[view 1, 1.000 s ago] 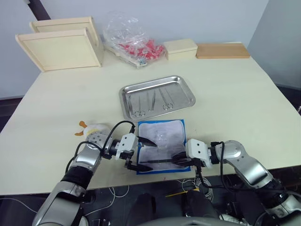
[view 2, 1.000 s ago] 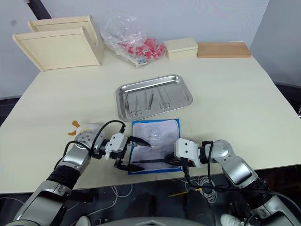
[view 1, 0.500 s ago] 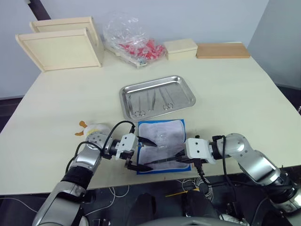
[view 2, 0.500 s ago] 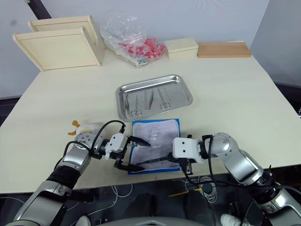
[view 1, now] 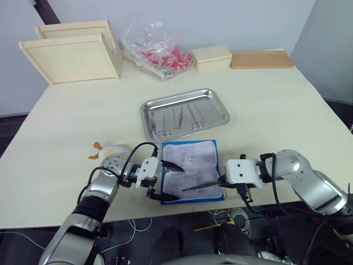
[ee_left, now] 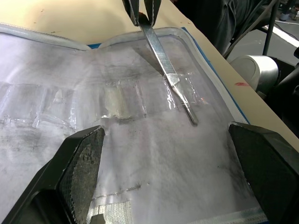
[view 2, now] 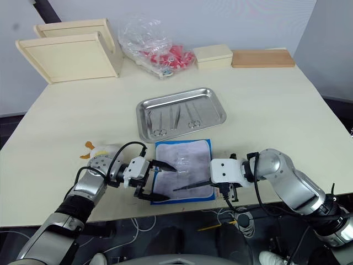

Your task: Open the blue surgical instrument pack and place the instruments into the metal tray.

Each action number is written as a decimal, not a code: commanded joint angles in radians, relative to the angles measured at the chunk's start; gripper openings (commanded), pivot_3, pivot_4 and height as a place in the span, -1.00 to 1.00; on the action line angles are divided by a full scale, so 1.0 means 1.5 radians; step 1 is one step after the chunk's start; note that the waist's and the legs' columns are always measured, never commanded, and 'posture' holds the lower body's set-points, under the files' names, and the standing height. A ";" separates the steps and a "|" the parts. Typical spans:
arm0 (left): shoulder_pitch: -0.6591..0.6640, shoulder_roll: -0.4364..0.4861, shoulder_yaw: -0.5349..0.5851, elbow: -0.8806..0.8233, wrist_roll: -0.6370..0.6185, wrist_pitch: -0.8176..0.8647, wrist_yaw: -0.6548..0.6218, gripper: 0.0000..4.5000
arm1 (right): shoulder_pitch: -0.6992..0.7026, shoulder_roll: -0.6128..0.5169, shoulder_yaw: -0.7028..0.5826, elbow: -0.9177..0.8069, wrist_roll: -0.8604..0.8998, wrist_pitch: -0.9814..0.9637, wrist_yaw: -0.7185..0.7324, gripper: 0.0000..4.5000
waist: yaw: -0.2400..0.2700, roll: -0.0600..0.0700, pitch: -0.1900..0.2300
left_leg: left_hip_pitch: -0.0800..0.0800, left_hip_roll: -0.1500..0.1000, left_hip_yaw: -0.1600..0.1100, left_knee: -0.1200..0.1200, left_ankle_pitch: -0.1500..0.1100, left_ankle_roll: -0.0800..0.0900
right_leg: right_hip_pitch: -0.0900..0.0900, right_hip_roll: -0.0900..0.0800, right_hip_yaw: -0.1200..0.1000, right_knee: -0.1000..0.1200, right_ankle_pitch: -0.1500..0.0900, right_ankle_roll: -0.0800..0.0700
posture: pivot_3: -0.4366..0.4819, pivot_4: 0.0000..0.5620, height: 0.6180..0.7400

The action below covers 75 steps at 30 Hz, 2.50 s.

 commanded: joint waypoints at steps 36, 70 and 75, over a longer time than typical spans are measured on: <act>0.030 -0.005 -0.045 0.068 0.069 -0.002 -0.013 1.00 | -0.055 -0.012 -0.249 0.007 0.168 0.151 -0.101 -0.96 | 0.007 0.003 -0.002 | 0.000 0.000 0.000 0.000 0.000 0.000 | 0.000 0.000 0.000 0.000 0.000 0.000 | -0.05 -0.47 1.00; 0.041 0.003 -0.037 0.041 0.066 0.014 0.000 1.00 | -0.362 0.441 -0.257 0.569 0.042 0.205 -0.597 -0.96 | 0.000 0.004 -0.002 | -0.001 0.000 0.000 -0.001 0.000 0.001 | 0.000 0.000 0.000 0.000 0.001 -0.002 | -0.05 -0.47 1.00; 0.045 0.005 -0.035 0.035 0.065 0.018 0.002 1.00 | -0.394 0.491 -0.297 0.663 0.049 0.186 -0.651 -0.96 | -0.006 0.004 -0.002 | 0.000 0.000 0.000 -0.001 0.000 0.001 | 0.000 0.000 0.000 0.000 0.002 -0.001 | -0.05 -0.47 1.00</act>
